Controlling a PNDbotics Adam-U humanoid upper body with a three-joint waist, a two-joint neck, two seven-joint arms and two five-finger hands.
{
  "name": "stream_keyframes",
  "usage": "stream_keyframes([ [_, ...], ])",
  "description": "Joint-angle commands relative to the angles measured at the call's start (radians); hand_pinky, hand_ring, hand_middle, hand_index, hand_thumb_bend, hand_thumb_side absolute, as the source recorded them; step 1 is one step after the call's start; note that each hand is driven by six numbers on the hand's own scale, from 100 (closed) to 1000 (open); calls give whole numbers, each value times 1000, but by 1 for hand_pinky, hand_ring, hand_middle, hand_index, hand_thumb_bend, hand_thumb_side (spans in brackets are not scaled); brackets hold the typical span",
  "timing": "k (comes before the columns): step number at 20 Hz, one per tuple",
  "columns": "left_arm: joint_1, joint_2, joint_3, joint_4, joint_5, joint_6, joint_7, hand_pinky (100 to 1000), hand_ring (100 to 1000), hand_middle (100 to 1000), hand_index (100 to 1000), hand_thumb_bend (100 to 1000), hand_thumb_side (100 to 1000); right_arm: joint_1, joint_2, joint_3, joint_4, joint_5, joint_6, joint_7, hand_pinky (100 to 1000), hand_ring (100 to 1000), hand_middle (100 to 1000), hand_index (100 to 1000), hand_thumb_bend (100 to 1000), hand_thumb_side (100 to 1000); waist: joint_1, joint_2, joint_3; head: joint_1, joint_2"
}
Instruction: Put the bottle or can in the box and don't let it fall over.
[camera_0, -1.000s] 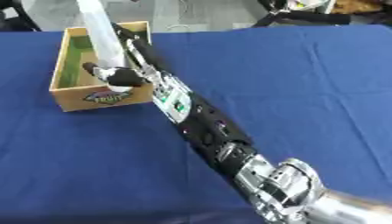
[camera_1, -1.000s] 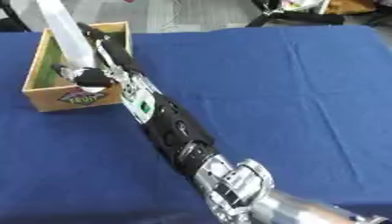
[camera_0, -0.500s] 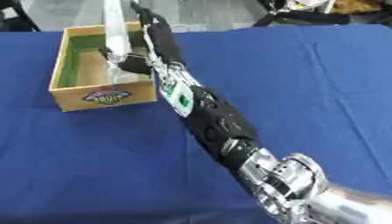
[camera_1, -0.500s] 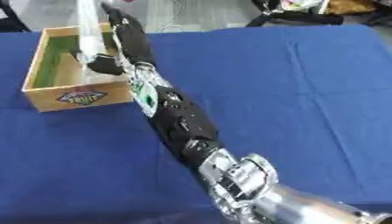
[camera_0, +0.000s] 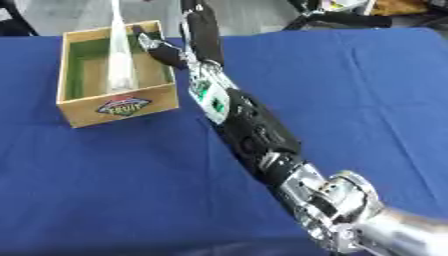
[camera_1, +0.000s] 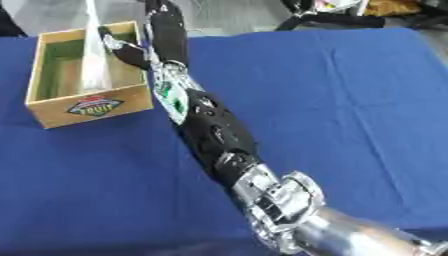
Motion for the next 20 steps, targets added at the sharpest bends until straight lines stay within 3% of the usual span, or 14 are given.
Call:
stream_keyframes([
  [1,3,30,17,-13,-4,1,12,845,764,848,952,671,652,30,-57,32,-106,-126,-34,60,933,885,848,1000,464,557,1,-27,-20,28,5],
  [4,13,44,26,-16,-9,4,22,845,764,848,951,672,652,137,-129,75,-250,-261,-72,143,915,876,844,1000,378,551,-11,-39,-70,59,5],
  [9,24,59,33,-20,-14,6,32,845,764,848,951,674,656,312,-255,95,-476,-456,-128,287,905,870,841,1000,300,553,-20,-49,-131,96,5],
  [10,26,60,34,-20,-15,7,33,845,764,848,951,674,657,344,-278,94,-510,-481,-144,317,898,866,841,1000,225,576,-21,-51,-142,102,5],
  [11,29,61,34,-20,-16,8,34,845,764,848,951,675,657,376,-298,88,-538,-497,-158,344,893,862,840,999,266,560,-21,-53,-151,107,5],
  [14,32,62,33,-22,-14,7,35,845,765,848,951,675,657,465,-341,55,-604,-553,-202,396,888,859,837,996,259,561,-21,-56,-170,117,5],
  [16,33,61,33,-23,-13,7,36,844,765,848,951,676,659,521,-354,23,-631,-587,-220,407,879,843,821,991,200,582,-20,-54,-182,129,5],
  [17,35,59,33,-23,-14,7,36,845,765,849,951,676,659,549,-357,6,-642,-601,-226,407,879,843,820,991,252,565,-20,-54,-188,134,5],
  [20,42,59,32,-23,-16,7,35,845,766,849,952,679,664,612,-358,-41,-659,-634,-233,395,874,834,811,992,250,568,-20,-55,-206,142,5],
])
